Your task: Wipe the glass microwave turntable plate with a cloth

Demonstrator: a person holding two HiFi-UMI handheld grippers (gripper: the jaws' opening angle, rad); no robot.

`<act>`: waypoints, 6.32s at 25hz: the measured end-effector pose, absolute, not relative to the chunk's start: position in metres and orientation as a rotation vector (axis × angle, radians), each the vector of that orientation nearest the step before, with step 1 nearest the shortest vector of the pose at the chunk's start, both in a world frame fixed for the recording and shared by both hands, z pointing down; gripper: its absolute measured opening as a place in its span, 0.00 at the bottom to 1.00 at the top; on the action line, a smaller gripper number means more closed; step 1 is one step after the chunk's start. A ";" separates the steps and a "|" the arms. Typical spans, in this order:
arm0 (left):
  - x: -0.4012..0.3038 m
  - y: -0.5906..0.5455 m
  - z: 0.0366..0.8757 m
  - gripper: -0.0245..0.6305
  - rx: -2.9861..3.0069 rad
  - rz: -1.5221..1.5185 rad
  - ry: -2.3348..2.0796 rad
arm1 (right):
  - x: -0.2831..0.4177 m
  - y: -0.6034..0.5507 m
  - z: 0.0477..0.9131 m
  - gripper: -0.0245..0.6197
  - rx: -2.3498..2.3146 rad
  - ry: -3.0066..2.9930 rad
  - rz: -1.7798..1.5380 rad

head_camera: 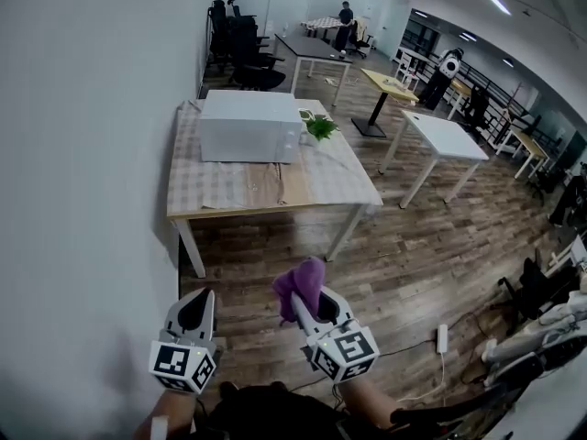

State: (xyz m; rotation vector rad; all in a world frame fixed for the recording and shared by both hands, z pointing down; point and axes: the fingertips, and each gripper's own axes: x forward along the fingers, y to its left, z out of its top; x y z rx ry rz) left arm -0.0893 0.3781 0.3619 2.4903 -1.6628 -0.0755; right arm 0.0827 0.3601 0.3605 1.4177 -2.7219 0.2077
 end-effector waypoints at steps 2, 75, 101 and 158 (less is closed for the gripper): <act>-0.090 0.378 0.361 0.04 2.501 -0.079 -1.659 | 0.078 0.362 0.359 0.23 1.405 -2.737 0.209; -0.078 -0.002 0.411 0.04 2.403 0.092 -1.712 | 0.099 -0.029 0.401 0.24 1.272 -2.805 0.335; -0.168 -0.169 0.427 0.04 2.538 0.032 -1.498 | -0.005 -0.180 0.410 0.24 1.464 -2.663 0.321; -0.181 -0.211 0.631 0.04 2.055 0.456 -1.559 | -0.105 -0.308 0.705 0.24 0.868 -2.187 0.538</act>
